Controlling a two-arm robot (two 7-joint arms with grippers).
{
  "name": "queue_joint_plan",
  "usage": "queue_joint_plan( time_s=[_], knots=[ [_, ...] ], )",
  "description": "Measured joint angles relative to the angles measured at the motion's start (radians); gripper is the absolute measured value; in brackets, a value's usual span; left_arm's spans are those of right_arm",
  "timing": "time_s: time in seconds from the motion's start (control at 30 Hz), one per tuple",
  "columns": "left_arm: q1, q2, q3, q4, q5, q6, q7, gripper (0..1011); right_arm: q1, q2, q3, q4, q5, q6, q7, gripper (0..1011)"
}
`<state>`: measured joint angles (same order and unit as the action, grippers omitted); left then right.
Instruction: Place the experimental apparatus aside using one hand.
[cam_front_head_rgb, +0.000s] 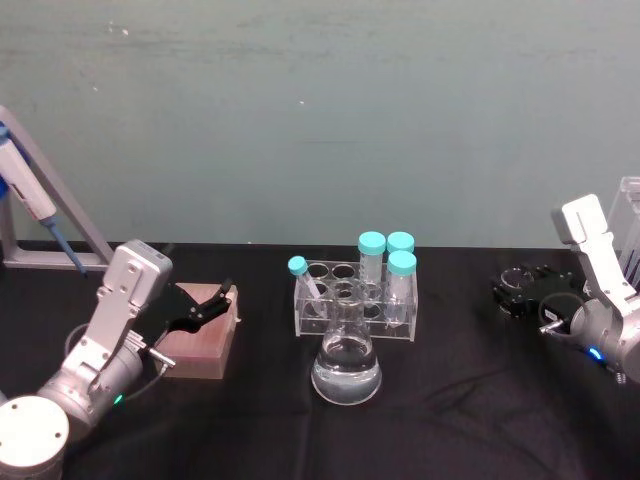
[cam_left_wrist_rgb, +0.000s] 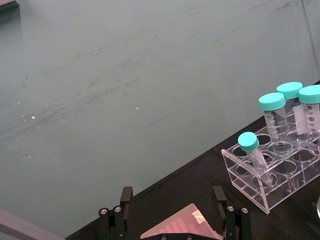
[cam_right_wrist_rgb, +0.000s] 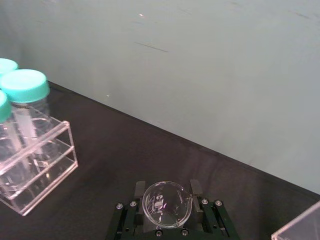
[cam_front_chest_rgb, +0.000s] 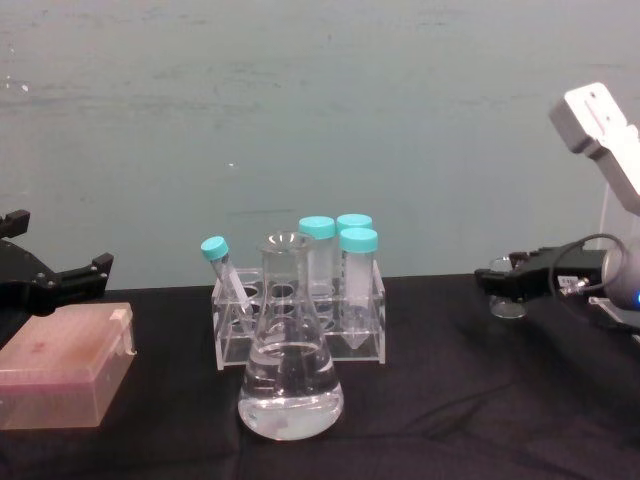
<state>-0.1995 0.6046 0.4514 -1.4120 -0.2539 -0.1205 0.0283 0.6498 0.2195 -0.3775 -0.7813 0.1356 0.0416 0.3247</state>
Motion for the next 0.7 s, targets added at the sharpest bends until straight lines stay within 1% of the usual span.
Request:
queue_joint_plan(
  time_s=[0.3, 0.7],
  knots=[
    [0.000, 0.000, 0.000, 0.000, 0.000, 0.000, 0.000, 1000, 0.015, -0.018, 0.032, 0.043, -0.022, 0.001, -0.037, 534],
    [0.000, 0.000, 0.000, 0.000, 0.000, 0.000, 0.000, 1000, 0.027, -0.033, 0.067, 0.071, -0.047, -0.015, -0.061, 534]
  ],
)
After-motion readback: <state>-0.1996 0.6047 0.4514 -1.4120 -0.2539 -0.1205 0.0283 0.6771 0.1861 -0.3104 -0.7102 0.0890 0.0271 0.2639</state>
